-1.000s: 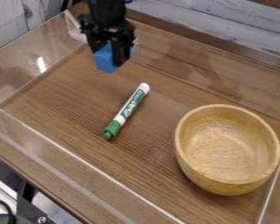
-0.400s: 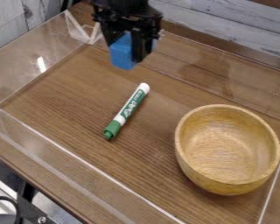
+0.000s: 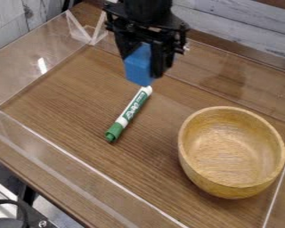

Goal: Put the blue block in the brown bowl

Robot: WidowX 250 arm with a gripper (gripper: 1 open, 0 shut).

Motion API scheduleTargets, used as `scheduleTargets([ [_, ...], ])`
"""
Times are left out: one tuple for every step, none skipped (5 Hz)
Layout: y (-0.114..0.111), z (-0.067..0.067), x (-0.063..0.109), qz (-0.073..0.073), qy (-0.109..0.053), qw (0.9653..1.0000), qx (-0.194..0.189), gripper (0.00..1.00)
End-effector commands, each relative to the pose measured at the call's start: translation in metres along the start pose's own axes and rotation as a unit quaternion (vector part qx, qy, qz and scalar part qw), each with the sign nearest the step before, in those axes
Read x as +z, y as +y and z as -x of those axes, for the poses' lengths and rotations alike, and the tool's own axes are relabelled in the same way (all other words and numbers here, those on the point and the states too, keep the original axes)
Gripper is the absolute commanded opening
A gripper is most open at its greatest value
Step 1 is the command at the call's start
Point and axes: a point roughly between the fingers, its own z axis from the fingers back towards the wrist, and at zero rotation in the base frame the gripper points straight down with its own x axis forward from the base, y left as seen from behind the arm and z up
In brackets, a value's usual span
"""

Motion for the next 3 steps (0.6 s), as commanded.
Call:
scheduleTargets([
  [-0.018,0.006,0.015,-0.002,-0.023,0.9997,-0.002,0.0],
  [-0.034,0.015,0.017,0.0,-0.023,0.9997,0.0,0.0],
  [-0.058,0.023,0.017,0.002,-0.022,0.9997,-0.003,0.0],
])
